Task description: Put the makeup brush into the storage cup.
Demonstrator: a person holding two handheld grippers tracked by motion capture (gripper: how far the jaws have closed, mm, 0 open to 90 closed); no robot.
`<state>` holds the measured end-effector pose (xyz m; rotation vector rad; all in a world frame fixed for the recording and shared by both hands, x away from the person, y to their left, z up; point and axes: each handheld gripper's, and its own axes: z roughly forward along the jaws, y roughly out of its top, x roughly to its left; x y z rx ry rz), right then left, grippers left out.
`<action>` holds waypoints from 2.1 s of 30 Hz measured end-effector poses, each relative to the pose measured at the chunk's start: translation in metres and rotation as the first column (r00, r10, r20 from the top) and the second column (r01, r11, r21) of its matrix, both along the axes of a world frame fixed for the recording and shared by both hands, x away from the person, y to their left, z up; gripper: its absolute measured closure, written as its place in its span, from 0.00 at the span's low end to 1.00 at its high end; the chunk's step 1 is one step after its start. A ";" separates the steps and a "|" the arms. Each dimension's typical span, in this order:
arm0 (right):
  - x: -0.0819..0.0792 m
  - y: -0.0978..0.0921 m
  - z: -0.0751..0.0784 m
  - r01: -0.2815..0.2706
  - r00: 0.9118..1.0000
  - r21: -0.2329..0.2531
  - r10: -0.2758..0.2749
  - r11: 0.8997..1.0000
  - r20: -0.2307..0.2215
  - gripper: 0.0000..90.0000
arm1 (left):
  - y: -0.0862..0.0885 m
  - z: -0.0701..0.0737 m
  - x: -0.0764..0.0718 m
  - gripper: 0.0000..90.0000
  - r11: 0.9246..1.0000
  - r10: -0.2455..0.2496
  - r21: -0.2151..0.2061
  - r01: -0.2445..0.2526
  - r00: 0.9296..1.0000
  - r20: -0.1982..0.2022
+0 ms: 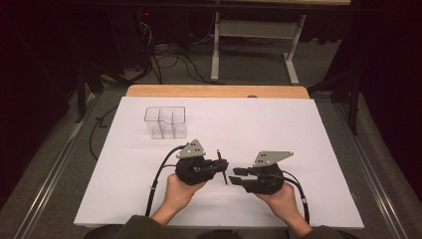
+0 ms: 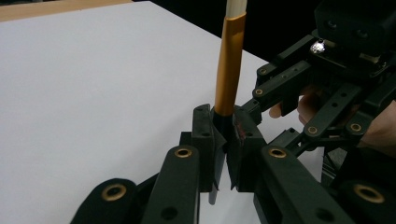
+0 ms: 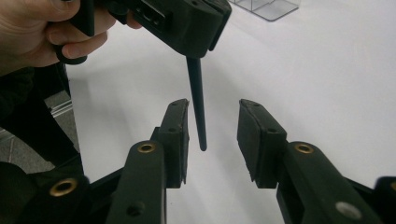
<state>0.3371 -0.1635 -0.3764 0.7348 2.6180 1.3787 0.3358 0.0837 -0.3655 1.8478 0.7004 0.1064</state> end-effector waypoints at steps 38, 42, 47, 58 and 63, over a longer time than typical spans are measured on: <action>0.017 -0.085 0.011 0.240 0.969 0.147 -0.245 0.960 0.019 0.52 | 0.005 0.001 0.002 0.92 1.000 0.015 -0.001 -0.015 1.000 0.000; 0.017 -0.093 0.007 0.269 0.961 0.141 -0.275 0.953 0.024 0.49 | 0.006 0.002 0.002 0.92 1.000 0.020 -0.002 -0.020 1.000 0.000; 0.017 -0.104 0.004 0.319 0.944 0.142 -0.328 0.937 0.045 0.44 | 0.007 0.002 0.002 0.92 1.000 0.023 -0.004 -0.023 1.000 -0.001; 0.015 -0.129 -0.005 0.373 0.919 0.186 -0.389 0.909 0.057 0.38 | 0.011 0.003 0.002 0.92 0.999 0.041 -0.001 -0.041 0.999 0.006; 0.014 -0.138 -0.010 0.380 0.917 0.218 -0.396 0.899 0.038 0.36 | 0.014 0.003 0.003 0.92 0.998 0.057 0.007 -0.057 0.998 0.009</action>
